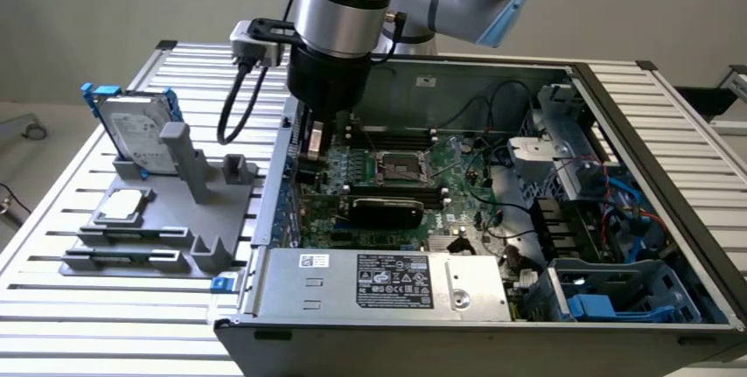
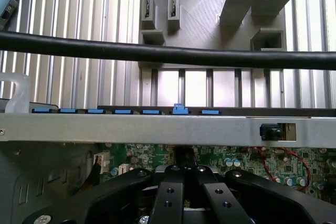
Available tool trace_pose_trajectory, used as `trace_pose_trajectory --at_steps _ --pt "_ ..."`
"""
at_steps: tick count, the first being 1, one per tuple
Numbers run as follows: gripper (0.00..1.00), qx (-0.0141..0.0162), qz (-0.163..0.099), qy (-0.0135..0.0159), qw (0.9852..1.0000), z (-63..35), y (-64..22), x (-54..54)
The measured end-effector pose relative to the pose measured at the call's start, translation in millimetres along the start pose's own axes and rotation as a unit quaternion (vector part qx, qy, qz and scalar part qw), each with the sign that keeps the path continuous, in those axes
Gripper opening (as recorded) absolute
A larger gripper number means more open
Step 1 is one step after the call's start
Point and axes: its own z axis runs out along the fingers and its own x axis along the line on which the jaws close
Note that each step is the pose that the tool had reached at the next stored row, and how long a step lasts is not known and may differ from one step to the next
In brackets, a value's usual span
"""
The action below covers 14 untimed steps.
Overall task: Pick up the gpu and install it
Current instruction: 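Press down on the gpu until it lock into place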
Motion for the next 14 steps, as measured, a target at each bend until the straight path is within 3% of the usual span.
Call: trace_pose_trajectory --at_steps 14 --pt "0.11 -0.0014 0.006 0.0034 1.0000 -1.2 0.2 -0.5"
